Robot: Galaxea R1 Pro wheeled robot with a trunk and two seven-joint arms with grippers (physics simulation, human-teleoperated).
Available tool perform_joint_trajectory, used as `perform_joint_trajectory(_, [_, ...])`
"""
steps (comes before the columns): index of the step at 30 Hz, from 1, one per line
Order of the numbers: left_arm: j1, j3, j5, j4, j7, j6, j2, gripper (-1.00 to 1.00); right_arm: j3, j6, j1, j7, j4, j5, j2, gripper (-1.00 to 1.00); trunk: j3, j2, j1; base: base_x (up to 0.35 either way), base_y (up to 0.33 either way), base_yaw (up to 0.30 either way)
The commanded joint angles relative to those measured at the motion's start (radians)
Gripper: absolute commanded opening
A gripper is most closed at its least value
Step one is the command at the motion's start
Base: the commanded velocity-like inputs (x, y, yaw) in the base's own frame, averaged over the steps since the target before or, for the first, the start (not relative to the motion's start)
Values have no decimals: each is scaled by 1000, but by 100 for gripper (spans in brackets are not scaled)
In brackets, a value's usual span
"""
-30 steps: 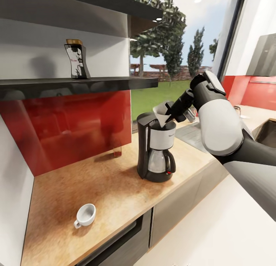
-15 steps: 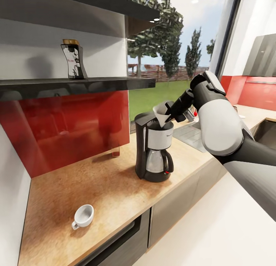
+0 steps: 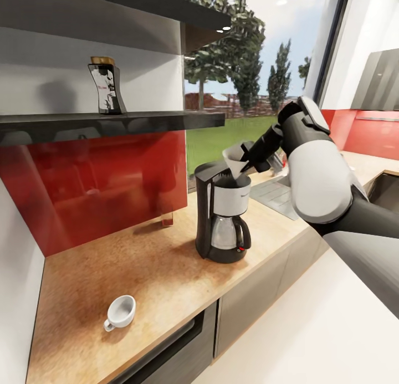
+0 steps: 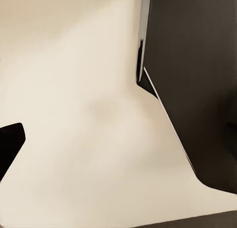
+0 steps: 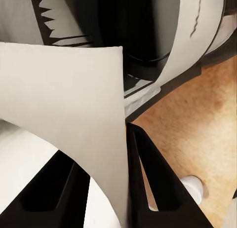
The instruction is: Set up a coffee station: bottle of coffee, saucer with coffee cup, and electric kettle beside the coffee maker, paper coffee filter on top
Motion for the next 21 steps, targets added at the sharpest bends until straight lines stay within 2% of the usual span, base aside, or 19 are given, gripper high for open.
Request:
perform_joint_trajectory(1, [-1, -1, 6, 1, 1, -5, 0, 100, -5, 10, -1, -9, -7, -2, 1, -100, -2, -2, 1, 0, 0, 0])
perform_joint_trajectory(12, [-1, 1, 6, 1, 1, -5, -1, 100, -3, 10, -2, -11, -66, -2, 1, -100, -2, -2, 1, -32, 34, -2])
perform_joint_trajectory(16, [-1, 1, 6, 1, 1, -5, -1, 100, -3, 10, -2, -12, -66, -2, 1, -100, -2, -2, 1, -187, 185, -209])
perform_joint_trajectory(21, [-1, 1, 6, 1, 1, -5, -1, 100, -3, 10, -2, -12, -66, -2, 1, -100, -2, -2, 1, -46, 46, -256])
